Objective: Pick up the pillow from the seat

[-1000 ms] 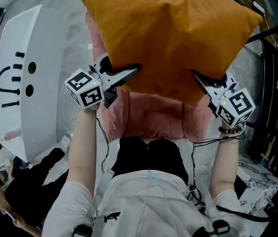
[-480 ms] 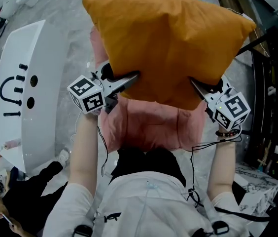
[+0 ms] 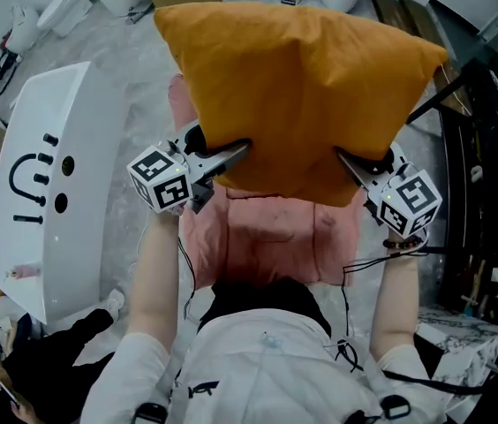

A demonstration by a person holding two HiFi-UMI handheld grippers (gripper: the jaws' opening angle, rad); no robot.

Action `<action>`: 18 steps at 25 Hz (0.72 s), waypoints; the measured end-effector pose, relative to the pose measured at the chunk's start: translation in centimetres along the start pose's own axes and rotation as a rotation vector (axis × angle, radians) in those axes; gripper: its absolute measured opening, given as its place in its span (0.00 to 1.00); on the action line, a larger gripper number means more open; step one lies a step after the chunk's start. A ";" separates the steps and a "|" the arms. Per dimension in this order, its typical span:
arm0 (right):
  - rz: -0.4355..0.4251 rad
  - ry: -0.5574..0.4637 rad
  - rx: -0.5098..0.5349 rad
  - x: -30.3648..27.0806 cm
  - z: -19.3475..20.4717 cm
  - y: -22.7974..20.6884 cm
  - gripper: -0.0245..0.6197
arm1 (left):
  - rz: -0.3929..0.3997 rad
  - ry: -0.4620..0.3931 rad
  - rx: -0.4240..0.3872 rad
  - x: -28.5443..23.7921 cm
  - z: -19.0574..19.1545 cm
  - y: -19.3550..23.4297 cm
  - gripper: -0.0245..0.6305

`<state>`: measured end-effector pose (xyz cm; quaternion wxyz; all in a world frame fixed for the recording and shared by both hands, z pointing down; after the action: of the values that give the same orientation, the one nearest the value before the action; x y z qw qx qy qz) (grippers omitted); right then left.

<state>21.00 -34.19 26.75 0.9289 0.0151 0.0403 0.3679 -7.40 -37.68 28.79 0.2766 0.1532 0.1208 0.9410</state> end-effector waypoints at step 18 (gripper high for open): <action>0.025 -0.105 0.079 3.0 -7.3 0.9 0.35 | 0.038 -0.065 -0.109 -1.3 -6.9 -5.5 0.57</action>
<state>21.92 -31.44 19.29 0.9236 0.0714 0.0059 0.3765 -6.14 -34.88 20.36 0.2705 0.1708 0.0572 0.9457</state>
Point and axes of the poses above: the fingertips, and each gripper's own axes: x backward along the fingers, y to its left, z out of its underside, the point moved 6 cm from there along x, backward along the fingers, and after that the axes turned 14 degrees about -y, right-handed, at the moved point
